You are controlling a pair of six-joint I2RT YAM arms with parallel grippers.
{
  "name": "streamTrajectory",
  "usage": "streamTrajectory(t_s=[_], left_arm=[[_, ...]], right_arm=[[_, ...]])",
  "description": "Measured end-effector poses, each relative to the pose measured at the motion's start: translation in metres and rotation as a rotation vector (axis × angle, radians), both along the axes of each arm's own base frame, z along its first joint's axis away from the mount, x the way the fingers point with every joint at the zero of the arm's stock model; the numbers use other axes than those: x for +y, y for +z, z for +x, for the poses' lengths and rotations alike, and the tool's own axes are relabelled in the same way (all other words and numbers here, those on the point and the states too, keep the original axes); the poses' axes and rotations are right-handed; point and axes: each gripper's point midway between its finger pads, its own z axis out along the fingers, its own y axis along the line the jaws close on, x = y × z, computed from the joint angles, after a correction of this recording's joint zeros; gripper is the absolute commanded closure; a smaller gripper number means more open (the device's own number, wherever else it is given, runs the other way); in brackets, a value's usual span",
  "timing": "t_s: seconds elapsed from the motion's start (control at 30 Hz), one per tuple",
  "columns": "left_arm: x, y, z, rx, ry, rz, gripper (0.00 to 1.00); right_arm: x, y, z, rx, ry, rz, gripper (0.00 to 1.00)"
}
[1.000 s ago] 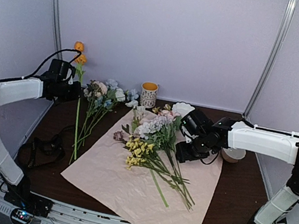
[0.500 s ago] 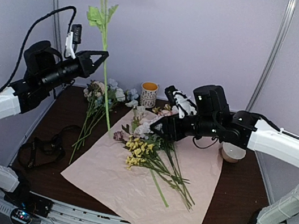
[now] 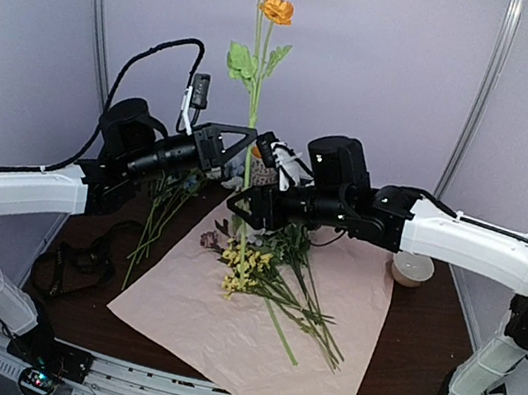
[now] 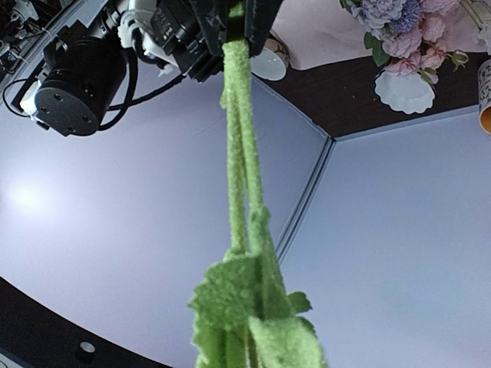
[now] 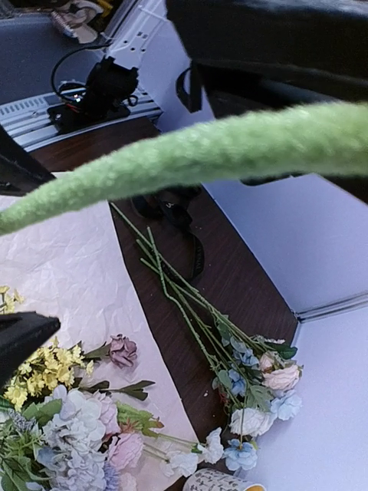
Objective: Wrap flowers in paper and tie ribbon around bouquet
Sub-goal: Pass from the right arm to the left
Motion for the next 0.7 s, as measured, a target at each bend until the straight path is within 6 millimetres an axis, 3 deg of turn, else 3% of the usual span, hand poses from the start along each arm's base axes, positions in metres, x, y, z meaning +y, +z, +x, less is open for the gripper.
streamTrajectory(t_s=[0.07,0.13,0.23,0.3,0.4,0.53,0.63,0.7], left_arm=[[0.0,0.001,0.003,0.004,-0.001,-0.015,1.0],[-0.001,0.0,0.003,0.012,-0.004,-0.021,0.99],[-0.001,-0.003,0.004,0.023,0.007,-0.008,0.55],[0.0,-0.016,0.005,0.053,0.027,0.051,0.34],[0.006,-0.042,0.01,0.123,0.077,0.177,0.22],[0.037,-0.102,0.026,0.307,0.231,0.426,0.18],[0.078,-0.163,0.032,0.476,0.347,0.642,0.17],[0.105,-0.212,0.026,0.604,0.389,0.807,0.16]], right_arm=[[0.001,0.003,0.005,0.002,-0.018,0.006,0.98],[0.001,0.007,0.01,-0.002,-0.039,0.013,1.0],[0.0,0.005,0.009,-0.002,-0.049,0.008,1.0],[-0.008,-0.005,0.013,-0.001,-0.08,-0.024,1.0],[-0.031,-0.032,0.019,0.013,-0.155,-0.122,1.0],[-0.066,-0.077,0.021,0.032,-0.232,-0.306,1.0],[-0.094,-0.103,0.015,0.036,-0.264,-0.433,1.0],[-0.108,-0.114,0.013,0.034,-0.279,-0.499,1.0]])
